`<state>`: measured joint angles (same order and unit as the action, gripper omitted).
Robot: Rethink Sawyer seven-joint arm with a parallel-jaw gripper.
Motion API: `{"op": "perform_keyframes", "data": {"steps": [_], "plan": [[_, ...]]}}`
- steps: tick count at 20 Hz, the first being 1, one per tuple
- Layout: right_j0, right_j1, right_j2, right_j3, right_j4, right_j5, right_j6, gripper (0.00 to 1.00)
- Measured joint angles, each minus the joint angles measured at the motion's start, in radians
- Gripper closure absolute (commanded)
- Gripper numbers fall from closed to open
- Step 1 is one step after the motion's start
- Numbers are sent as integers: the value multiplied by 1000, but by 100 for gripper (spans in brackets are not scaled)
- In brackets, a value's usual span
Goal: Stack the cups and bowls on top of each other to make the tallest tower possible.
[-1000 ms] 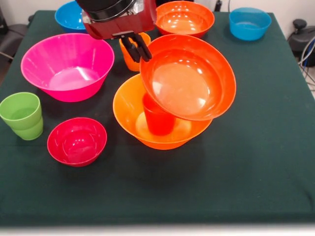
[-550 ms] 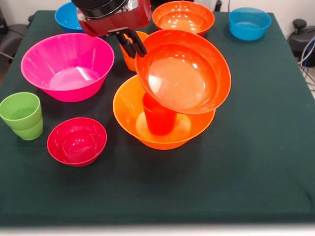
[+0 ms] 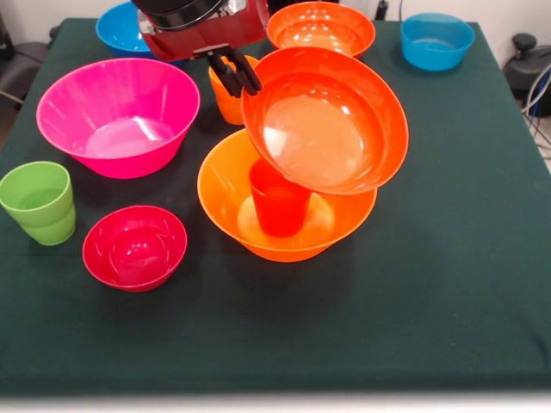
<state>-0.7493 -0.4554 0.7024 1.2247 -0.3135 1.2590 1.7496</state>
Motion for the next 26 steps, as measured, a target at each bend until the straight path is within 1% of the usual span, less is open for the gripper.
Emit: {"op": "perform_keyframes", "data": {"steps": [9, 14, 26], "plan": [[-2, 1, 12, -5, -6, 0, 0, 100], [-15, 3, 29, -11, -7, 0, -3, 100], [-80, 10, 93, -16, -8, 0, -21, 100]]}}
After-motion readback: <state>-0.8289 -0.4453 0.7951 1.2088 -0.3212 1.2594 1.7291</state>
